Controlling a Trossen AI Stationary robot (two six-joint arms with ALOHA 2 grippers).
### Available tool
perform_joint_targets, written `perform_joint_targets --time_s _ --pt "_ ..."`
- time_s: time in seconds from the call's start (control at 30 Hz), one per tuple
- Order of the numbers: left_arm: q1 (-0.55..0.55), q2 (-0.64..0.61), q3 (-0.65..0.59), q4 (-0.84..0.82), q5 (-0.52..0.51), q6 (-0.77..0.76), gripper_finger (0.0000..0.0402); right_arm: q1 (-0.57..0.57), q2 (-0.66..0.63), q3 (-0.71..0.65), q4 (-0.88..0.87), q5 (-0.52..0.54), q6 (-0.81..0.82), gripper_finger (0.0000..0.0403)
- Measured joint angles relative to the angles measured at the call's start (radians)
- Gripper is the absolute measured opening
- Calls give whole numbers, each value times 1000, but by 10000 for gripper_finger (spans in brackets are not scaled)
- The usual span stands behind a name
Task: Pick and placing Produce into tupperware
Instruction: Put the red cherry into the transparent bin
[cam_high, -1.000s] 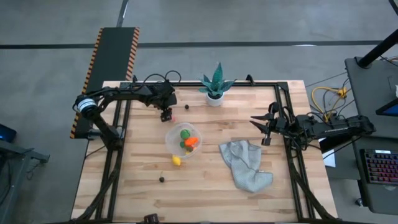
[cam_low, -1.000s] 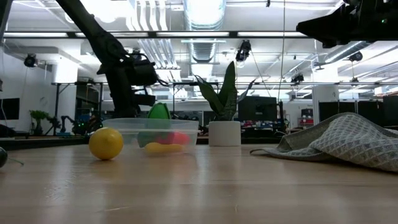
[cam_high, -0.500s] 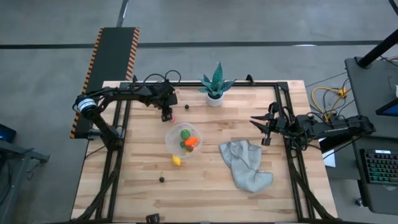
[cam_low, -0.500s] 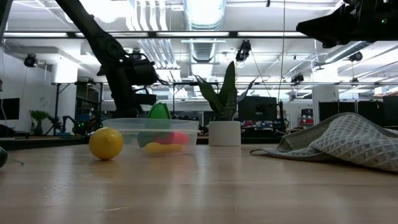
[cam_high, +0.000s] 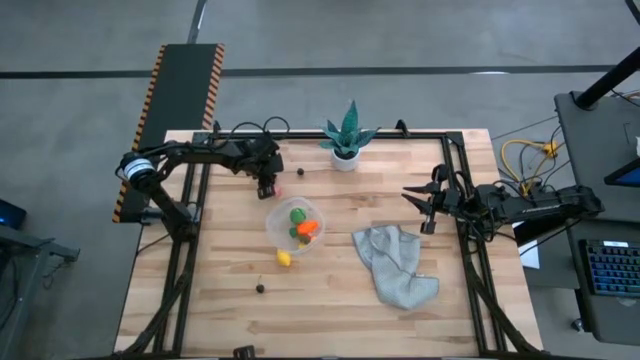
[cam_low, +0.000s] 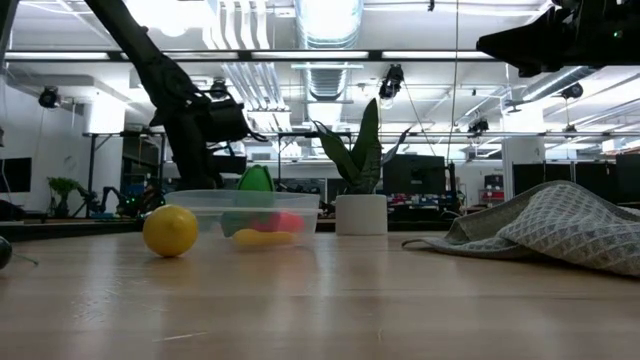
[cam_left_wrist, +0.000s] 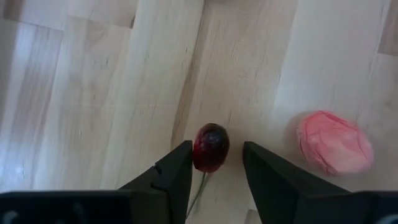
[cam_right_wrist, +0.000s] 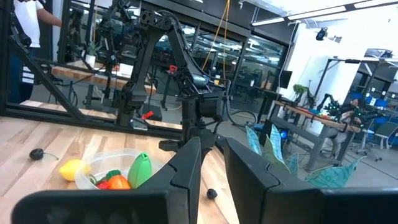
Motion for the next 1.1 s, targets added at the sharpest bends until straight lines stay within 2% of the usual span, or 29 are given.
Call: perform_joint_targets --time_s 0.33,0.57,0.63,0.87,1.1 --pt "0 0 1 1 -2 -2 119 0 0 0 0 0 -5 61" --pt "-2 1 3 11 -1 -26 27 0 0 0 0 0 -5 61" --pt "-2 1 2 13 -3 -26 12 0 0 0 0 0 -6 61" --pt "-4 -3 9 6 -11 -23 7 0 0 0 1 0 -9 61" --pt "-13 -80 14 -11 -11 -21 3 0 0 0 1 0 -11 61"
